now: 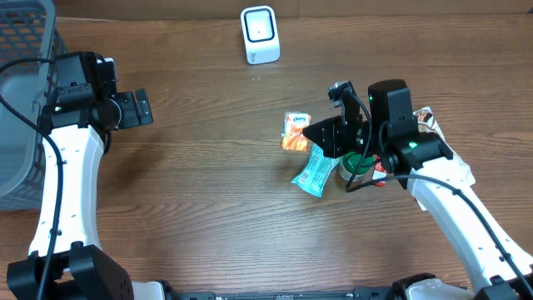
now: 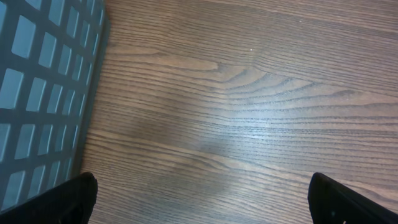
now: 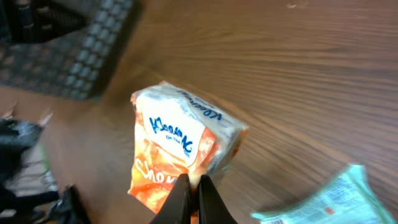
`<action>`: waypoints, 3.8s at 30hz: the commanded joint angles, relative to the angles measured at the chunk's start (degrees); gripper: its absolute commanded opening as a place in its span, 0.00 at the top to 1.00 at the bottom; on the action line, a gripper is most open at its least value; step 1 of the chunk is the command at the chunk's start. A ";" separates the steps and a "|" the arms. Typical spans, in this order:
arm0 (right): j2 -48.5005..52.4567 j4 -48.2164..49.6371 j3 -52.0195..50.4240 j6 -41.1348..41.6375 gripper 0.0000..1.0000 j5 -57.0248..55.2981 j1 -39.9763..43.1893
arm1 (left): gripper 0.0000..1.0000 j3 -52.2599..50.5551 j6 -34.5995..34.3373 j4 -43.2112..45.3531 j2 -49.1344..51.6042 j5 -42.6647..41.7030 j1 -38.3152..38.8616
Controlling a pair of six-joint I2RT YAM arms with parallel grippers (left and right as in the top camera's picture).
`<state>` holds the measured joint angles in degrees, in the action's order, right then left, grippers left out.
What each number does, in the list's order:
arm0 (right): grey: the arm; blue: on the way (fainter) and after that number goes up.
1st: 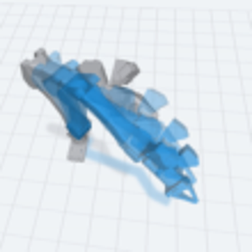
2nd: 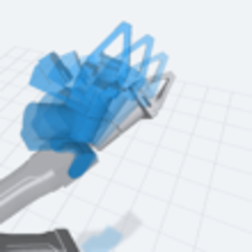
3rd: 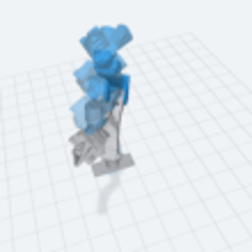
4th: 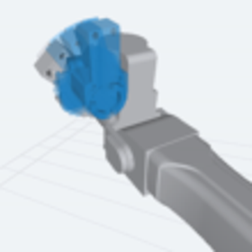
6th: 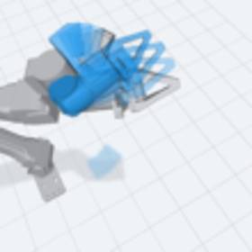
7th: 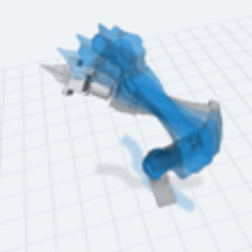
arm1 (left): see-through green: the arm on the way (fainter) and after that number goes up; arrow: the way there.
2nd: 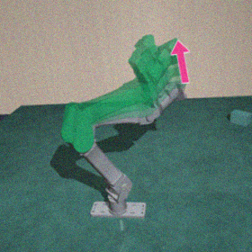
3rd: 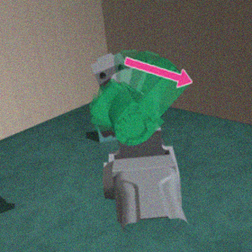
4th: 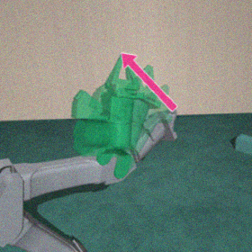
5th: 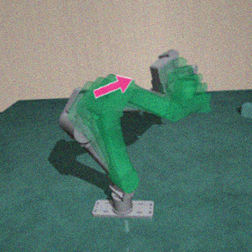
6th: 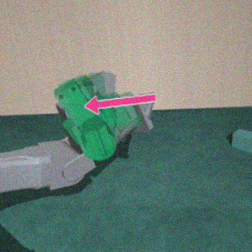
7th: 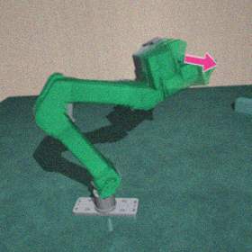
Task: Scan the item barcode
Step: 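Hold the Kleenex pack in front of the white scanner, then carry the Kleenex pack right and lower it beside the snack bag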
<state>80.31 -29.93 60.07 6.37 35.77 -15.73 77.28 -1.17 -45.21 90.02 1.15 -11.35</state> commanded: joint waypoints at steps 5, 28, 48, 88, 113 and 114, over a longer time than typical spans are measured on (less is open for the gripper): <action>9.75 -17.38 32.37 0.46 0.97 -13.84 -0.59 | 0.00 0.39 -0.55 0.02 0.33 0.13 0.13; 49.35 -4.04 69.26 -34.38 0.97 -61.53 -12.37 | 0.00 0.39 -0.55 0.02 0.33 0.15 0.13; 68.87 20.96 69.16 -60.70 0.97 -78.51 -14.97 | 0.00 0.39 -0.55 0.02 0.33 0.13 0.13; 57.59 10.88 69.18 -50.77 0.97 -78.14 -17.97 | 0.00 0.39 -0.55 0.02 0.33 0.15 0.13; 37.44 -67.10 61.66 10.38 0.96 -50.14 6.14 | 0.00 0.39 -0.55 0.02 0.33 0.15 0.13; 37.44 -67.06 60.28 10.78 0.96 -50.21 7.15 | 0.00 0.39 -0.55 0.02 0.33 0.15 0.13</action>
<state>117.56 -97.06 123.70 11.81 -17.10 -11.03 77.28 -1.17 -45.23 90.02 1.15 -11.35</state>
